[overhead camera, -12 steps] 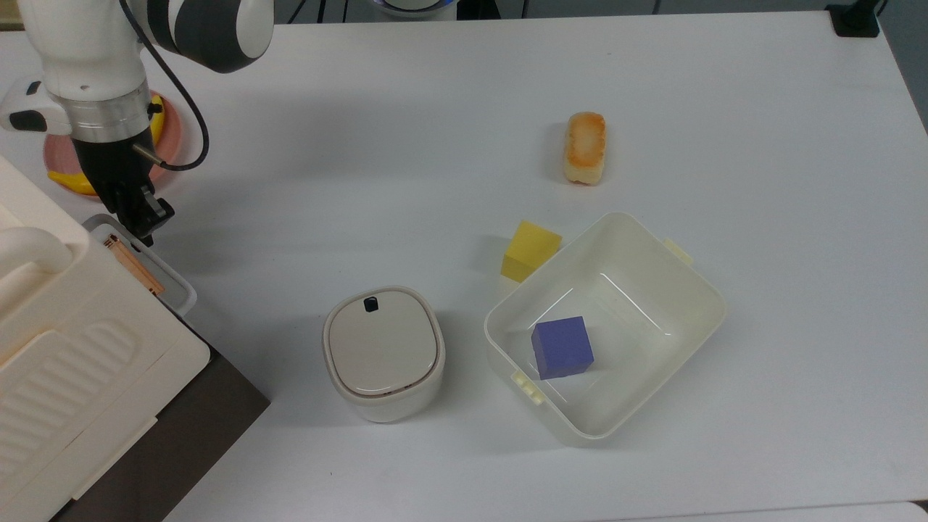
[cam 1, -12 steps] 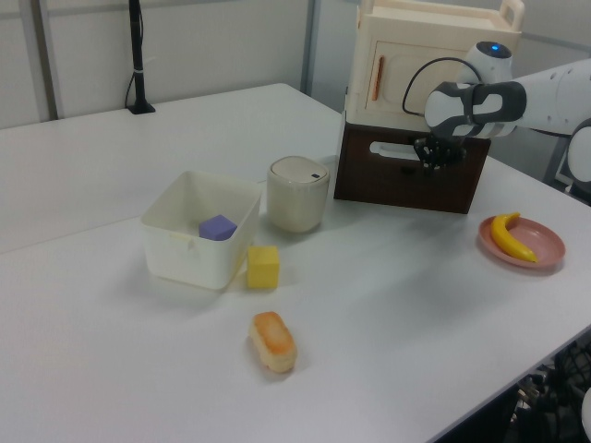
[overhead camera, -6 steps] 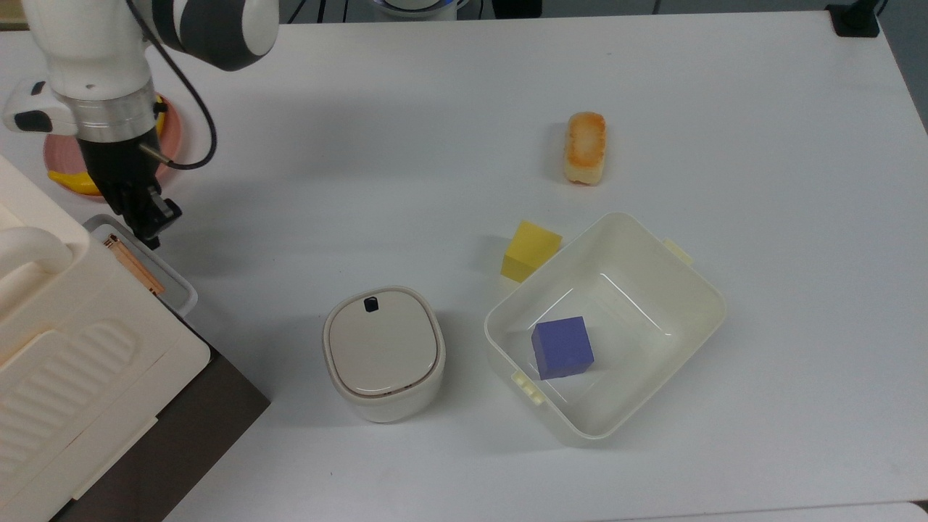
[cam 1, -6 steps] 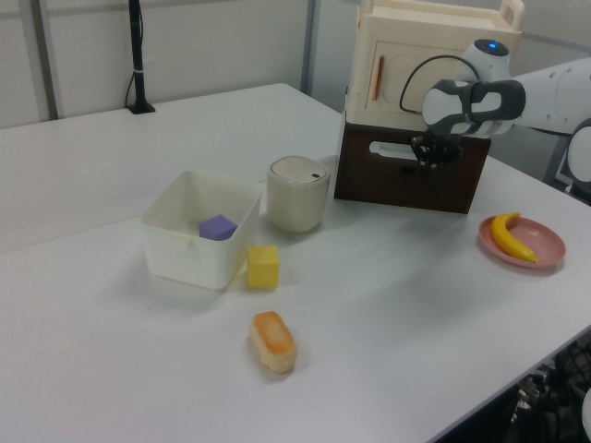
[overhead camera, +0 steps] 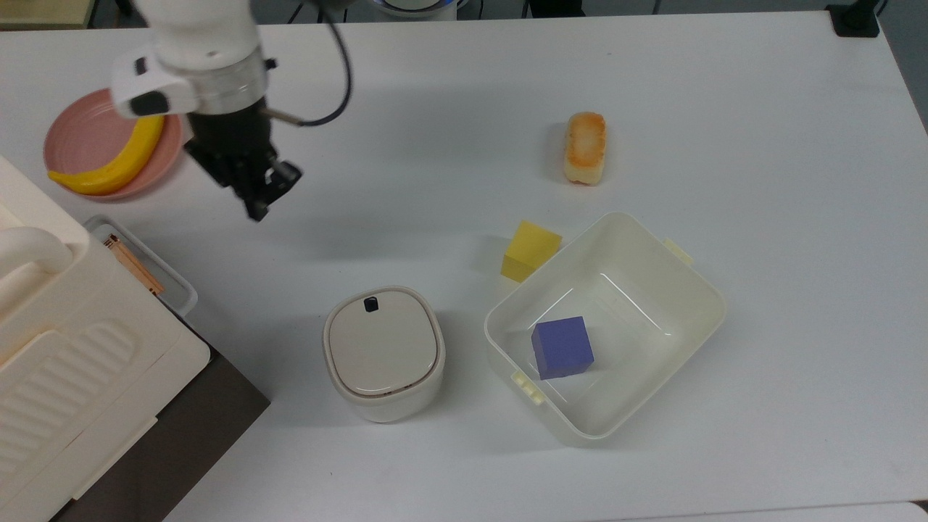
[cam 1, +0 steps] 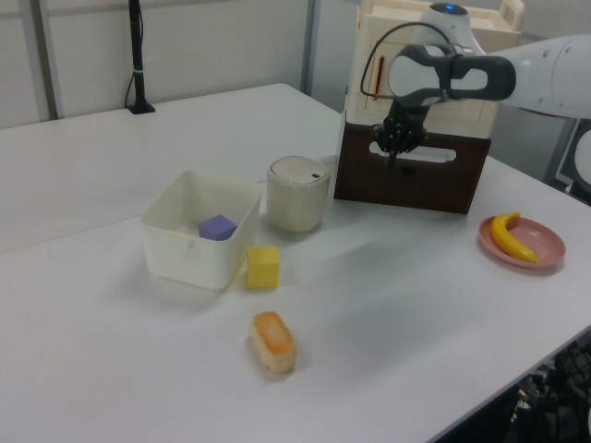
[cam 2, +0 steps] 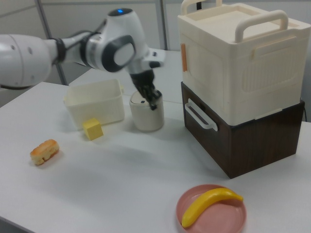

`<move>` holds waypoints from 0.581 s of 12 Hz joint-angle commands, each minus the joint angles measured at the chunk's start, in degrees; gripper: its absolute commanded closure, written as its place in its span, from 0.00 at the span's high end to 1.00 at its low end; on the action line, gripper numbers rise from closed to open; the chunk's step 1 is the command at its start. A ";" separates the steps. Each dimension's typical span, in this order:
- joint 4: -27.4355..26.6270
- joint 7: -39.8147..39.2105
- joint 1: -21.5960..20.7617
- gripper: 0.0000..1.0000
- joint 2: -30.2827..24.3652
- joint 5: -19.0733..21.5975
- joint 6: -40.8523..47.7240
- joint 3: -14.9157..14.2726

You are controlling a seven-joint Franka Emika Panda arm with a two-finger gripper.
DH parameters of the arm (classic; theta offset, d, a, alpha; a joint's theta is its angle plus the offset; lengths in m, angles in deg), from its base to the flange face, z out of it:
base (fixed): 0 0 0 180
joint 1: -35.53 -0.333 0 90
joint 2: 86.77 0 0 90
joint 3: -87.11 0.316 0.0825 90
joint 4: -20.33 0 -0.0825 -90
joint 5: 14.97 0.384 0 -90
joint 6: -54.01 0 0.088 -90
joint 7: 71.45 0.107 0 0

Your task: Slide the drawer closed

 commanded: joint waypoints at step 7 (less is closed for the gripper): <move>-2.07 -16.34 -9.85 0.06 -12.36 -0.95 22.19 -0.71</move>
